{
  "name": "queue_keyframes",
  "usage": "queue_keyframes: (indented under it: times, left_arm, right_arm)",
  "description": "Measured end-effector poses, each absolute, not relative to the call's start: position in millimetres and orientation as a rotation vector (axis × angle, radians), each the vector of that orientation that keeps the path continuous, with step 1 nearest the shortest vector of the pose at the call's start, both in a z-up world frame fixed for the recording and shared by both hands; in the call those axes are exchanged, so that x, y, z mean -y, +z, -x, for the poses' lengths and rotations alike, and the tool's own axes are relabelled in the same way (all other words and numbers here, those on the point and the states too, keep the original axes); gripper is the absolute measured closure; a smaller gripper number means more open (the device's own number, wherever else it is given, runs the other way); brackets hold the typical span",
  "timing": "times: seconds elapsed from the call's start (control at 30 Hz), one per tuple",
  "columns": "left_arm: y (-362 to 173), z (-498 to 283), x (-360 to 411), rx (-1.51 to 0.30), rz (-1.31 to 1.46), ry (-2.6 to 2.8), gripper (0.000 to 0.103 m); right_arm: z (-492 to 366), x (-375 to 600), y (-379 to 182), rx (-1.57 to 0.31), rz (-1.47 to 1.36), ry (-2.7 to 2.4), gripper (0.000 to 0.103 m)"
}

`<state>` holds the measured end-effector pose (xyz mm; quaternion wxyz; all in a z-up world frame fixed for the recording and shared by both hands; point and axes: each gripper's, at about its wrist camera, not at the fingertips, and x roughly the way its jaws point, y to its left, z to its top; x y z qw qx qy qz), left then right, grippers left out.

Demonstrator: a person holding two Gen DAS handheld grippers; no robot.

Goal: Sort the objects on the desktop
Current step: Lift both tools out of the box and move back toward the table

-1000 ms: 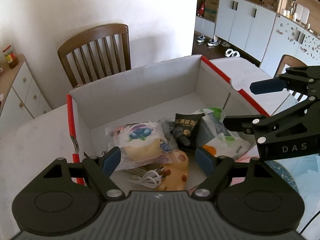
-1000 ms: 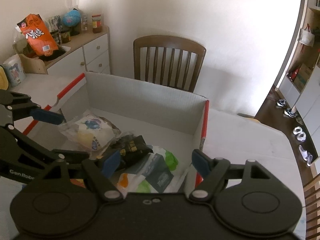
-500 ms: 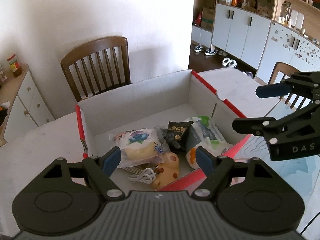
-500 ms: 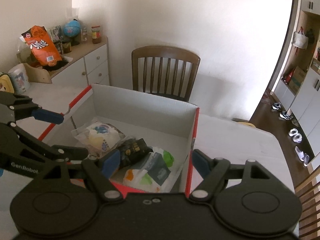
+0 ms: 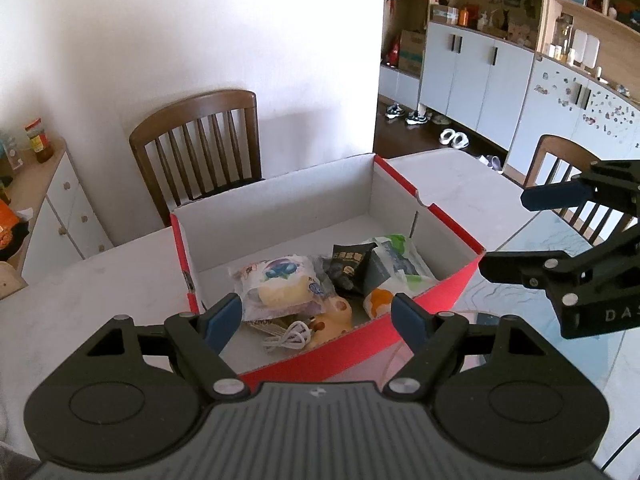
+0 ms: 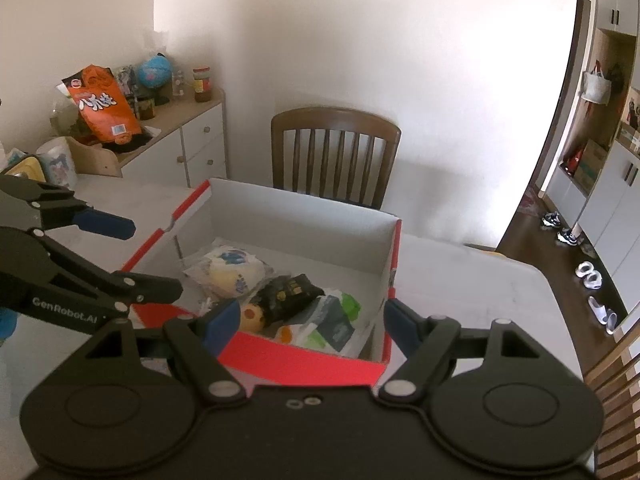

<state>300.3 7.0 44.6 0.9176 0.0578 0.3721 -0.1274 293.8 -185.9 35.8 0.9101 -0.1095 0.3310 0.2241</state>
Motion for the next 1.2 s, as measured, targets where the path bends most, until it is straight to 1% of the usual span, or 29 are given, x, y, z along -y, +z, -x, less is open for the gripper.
queue_keyframes:
  times: [0.57, 0.87, 1.2]
  left_arm:
    - [51.4, -253.0, -37.3, -0.725, -0.083, -0.264, 0.022]
    - [38.0, -228.1, -45.7, -0.674, -0.084, -0.261, 0.022]
    - [9.6, -215.5, -49.1, -0.7, -0.092, -0.272, 0.022]
  right_arm:
    - [-237.9, 175.2, 49.4, -0.622, 0.177, 0.454, 0.024]
    - [-214.5, 167.8, 31.2, -0.601, 0.164, 0.428, 0.024]
    - [-192.5, 153.2, 4.6, -0.595, 0.19, 0.432, 0.024]
